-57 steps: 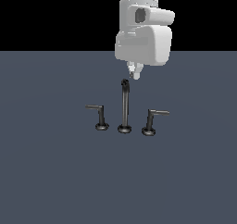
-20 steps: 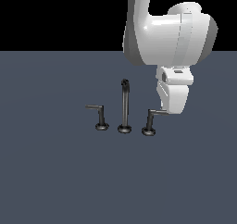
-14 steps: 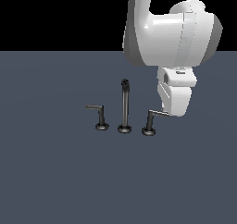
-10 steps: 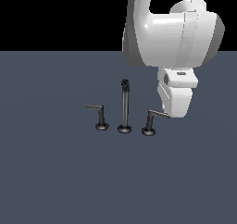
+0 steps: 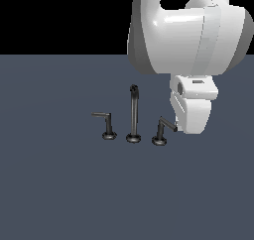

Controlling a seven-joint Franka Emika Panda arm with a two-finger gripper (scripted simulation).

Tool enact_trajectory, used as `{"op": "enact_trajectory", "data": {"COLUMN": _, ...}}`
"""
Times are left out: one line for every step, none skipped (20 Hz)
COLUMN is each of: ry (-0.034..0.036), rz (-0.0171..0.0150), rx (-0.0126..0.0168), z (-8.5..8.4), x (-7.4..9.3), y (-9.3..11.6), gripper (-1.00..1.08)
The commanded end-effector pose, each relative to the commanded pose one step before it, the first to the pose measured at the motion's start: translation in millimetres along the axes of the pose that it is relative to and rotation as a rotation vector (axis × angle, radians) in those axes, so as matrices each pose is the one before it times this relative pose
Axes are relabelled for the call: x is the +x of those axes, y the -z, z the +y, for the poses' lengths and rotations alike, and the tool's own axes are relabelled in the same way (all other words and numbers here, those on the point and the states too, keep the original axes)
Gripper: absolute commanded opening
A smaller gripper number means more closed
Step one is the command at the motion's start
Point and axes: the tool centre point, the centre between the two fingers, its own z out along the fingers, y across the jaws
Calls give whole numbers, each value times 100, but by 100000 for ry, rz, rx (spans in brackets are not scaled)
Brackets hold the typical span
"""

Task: Turn on the faucet by rotating a designated handle.

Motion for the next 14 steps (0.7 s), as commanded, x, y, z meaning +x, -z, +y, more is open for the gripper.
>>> {"op": "enact_trajectory", "data": {"ry": 324, "rz": -242, "rx": -1086, "z": 1058, "x": -406, "y": 35, "gripper": -100}}
{"op": "enact_trajectory", "data": {"ry": -474, "rz": 201, "rx": 858, "z": -720, "x": 408, "y": -16, "gripper": -100}}
{"op": "enact_trajectory", "data": {"ry": 26, "rz": -12, "rx": -63, "z": 248, "x": -381, "y": 10, "gripper": -100}}
{"op": "enact_trajectory", "data": {"ry": 37, "rz": -17, "rx": -89, "z": 245, "x": -388, "y": -3, "gripper": -100}}
{"op": "enact_trajectory", "data": {"ry": 26, "rz": -12, "rx": -63, "z": 250, "x": -384, "y": 10, "gripper": -100}}
{"op": "enact_trajectory", "data": {"ry": 37, "rz": -17, "rx": -89, "z": 247, "x": -391, "y": -3, "gripper": -100}}
{"op": "enact_trajectory", "data": {"ry": 26, "rz": -12, "rx": -63, "z": 251, "x": -388, "y": 11, "gripper": -100}}
{"op": "enact_trajectory", "data": {"ry": 37, "rz": -17, "rx": -89, "z": 249, "x": -394, "y": -2, "gripper": -100}}
{"op": "enact_trajectory", "data": {"ry": 37, "rz": -18, "rx": -89, "z": 250, "x": -396, "y": -2, "gripper": -100}}
{"op": "enact_trajectory", "data": {"ry": 26, "rz": -13, "rx": -63, "z": 254, "x": -394, "y": 11, "gripper": -100}}
{"op": "enact_trajectory", "data": {"ry": 37, "rz": -18, "rx": -89, "z": 251, "x": -400, "y": -1, "gripper": -100}}
{"op": "enact_trajectory", "data": {"ry": 37, "rz": -19, "rx": -88, "z": 252, "x": -403, "y": -1, "gripper": -100}}
{"op": "enact_trajectory", "data": {"ry": 26, "rz": -14, "rx": -62, "z": 255, "x": -401, "y": 12, "gripper": -100}}
{"op": "enact_trajectory", "data": {"ry": 0, "rz": 0, "rx": 0, "z": 0, "x": 0, "y": 0, "gripper": -100}}
